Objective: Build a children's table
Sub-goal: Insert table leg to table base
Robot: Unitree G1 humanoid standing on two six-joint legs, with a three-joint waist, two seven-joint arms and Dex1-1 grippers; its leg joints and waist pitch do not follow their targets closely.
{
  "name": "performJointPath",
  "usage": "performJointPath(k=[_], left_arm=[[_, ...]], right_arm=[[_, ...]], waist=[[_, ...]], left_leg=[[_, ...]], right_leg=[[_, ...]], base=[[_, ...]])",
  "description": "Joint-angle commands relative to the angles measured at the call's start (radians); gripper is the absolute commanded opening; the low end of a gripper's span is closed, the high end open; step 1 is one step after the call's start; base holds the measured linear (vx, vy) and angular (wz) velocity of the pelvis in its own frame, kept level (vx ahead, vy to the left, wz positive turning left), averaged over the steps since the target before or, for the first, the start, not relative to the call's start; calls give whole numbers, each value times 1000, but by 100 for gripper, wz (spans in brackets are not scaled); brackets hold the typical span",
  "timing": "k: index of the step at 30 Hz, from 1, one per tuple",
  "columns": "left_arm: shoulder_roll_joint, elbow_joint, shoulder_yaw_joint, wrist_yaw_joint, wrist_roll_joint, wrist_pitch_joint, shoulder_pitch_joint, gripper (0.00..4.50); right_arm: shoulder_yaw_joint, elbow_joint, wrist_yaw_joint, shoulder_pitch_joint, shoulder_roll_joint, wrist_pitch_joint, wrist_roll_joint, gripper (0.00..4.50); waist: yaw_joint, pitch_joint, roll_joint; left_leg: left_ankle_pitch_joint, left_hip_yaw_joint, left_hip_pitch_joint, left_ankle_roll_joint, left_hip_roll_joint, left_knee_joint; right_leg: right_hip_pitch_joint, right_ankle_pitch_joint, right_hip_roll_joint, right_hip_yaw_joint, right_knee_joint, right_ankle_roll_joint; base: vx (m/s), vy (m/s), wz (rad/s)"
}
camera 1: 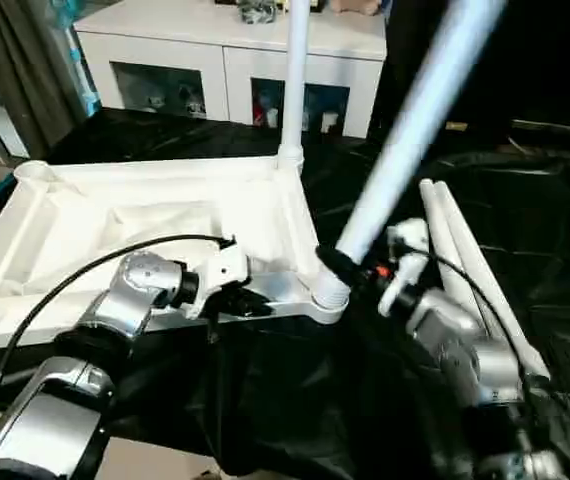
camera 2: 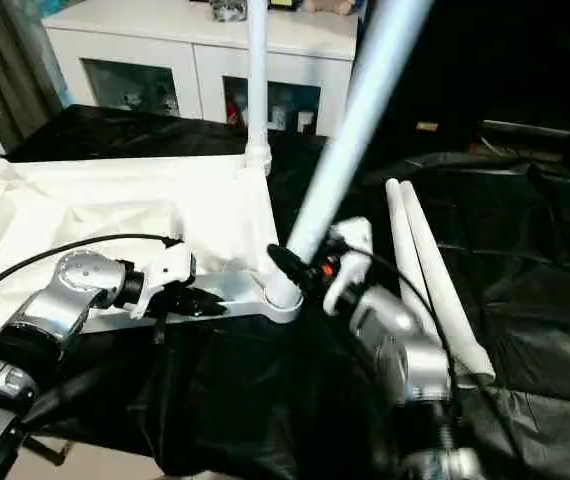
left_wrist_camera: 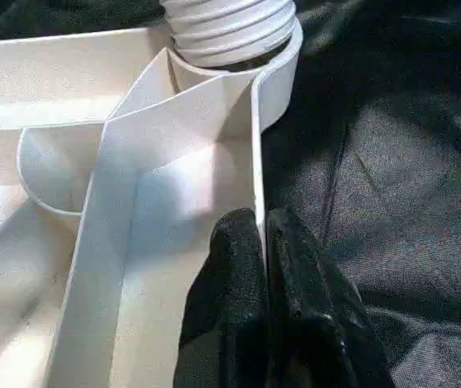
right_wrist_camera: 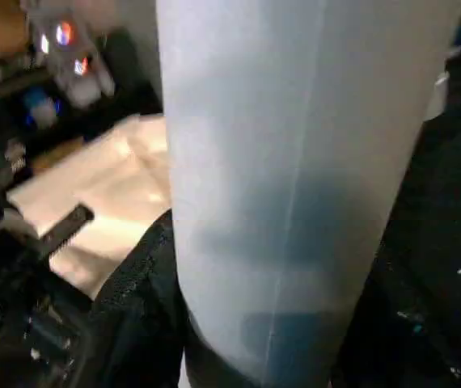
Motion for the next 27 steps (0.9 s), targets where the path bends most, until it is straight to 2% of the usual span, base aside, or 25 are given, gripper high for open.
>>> performJointPath(k=[1, 2, 3, 4, 6, 7, 9, 10, 12, 14, 16, 17, 18, 19, 20, 22, 27], left_arm=[[-1, 17, -7, 29, 28, -9, -25, 0], [-1, 20, -7, 30, 29, -11, -28, 0], [0, 25, -6, 30, 29, -13, -30, 0], [2, 29, -6, 30, 31, -15, -34, 0], [4, 37, -7, 31, 34, -19, -38, 0], [6, 44, -7, 31, 38, -24, -42, 0], [8, 50, -10, 26, 42, -28, -45, 0], [8, 50, -10, 25, 42, -28, -45, 0], [10, 53, -13, 18, 45, -33, -47, 0], [11, 56, -18, 3, 48, -40, -48, 0], [13, 56, -26, -16, 50, -46, -48, 0], [13, 57, -27, -20, 50, -48, -48, 0], [14, 54, -30, -26, 51, -50, -47, 0], [15, 53, -32, -30, 52, -51, -46, 0], [16, 52, -34, -35, 53, -53, -46, 0], [22, 42, -42, -55, 56, -61, -43, 0], [35, 20, -49, -113, 47, -88, -33, 0]], right_arm=[[6, 67, -13, 55, 7, -10, -19, 188], [7, 65, -10, 65, 12, -22, -20, 188], [11, 65, -10, 78, 17, -44, -27, 188], [20, 62, -10, 90, 19, -65, -37, 188], [51, 62, -22, 104, 5, -119, -88, 188], [68, 61, -31, 111, -4, -153, -121, 188], [69, 58, -42, 106, -9, -175, -141, 188], [68, 58, -42, 106, -9, -177, -142, 188], [95, 49, -25, 95, -28, -174, -169, 188], [137, 46, 2, 78, -54, -168, -206, 188], [173, 56, 45, 53, -74, -158, -221, 188], [178, 60, 53, 50, -76, -160, -219, 188], [185, 60, 74, 43, -81, -149, -211, 188], [191, 61, 87, 40, -85, -144, -210, 188], [197, 62, 100, 36, -88, -139, -208, 188], [234, 64, 178, 24, -115, -107, -201, 188], [260, 75, 290, 24, -149, -89, -179, 188]], waist=[[1, -41, 23], [-1, -40, 18], [0, -39, 26], [0, -39, 27], [-1, -37, 21], [0, -36, 27], [0, -36, 26], [-1, -36, 32], [-1, -34, 33], [-3, -33, 31], [-4, -32, 24], [-4, -32, 26], [-5, -34, 27], [-4, -35, 19], [-4, -36, 22], [-6, -38, 15], [-2, -47, 17]], left_leg=[[-282, -7, 13, -31, 37, -93], [-291, -5, 15, -32, 38, -94], [-303, -7, 15, -36, 37, -95], [-311, -7, 15, -37, 37, -95], [-312, -7, 13, -35, 36, -97], [-312, -6, 14, -35, 36, -97], [-303, -7, 12, -33, 35, -98], [-310, -6, 14, -32, 36, -98], [-311, -8, 14, -32, 36, -100], [-312, -7, 12, -31, 36, -101], [-312, -6, 12, -28, 37, -101], [-309, -8, 11, -27, 37, -101], [-302, -7, 10, -24, 38, -100], [-281, -7, 8, -15, 37, -100], [-272, -7, 9, -11, 37, -99], [-232, -4, 8, 3, 37, -96], [-156, -2, 8, 29, 37, -86]], right_leg=[[25, -69, -66, 40, -86, -232], [23, -73, -64, 40, -90, -230], [24, -78, -64, 40, -89, -231], [23, -81, -65, 41, -91, -230], [26, -94, -64, 41, -94, -225], [24, -101, -65, 41, -97, -220], [26, -107, -65, 42, -97, -216], [24, -117, -65, 43, -99, -216], [26, -133, -64, 42, -100, -213], [26, -144, -63, 42, -101, -208], [26, -165, -64, 43, -104, -204], [26, -164, -66, 43, -102, -206], [26, -149, -65, 43, -102, -208], [29, -127, -65, 43, -98, -212], [29, -114, -64, 42, -98, -214], [33, -40, -61, 40, -94, -227], [37, 127, -59, 34, -78, -248]], base=[[0, 0, 0], [0, 0, 0], [0, 0, 0], [0, 0, 0], [0, 0, 0], [0, 0, 0], [0, 0, 0], [0, 0, 0], [0, 0, 0], [0, 0, 0], [0, 0, 0], [0, 0, 0], [0, 0, 0], [0, 0, 0], [0, 0, 0], [0, 0, 0], [0, 0, 0]])
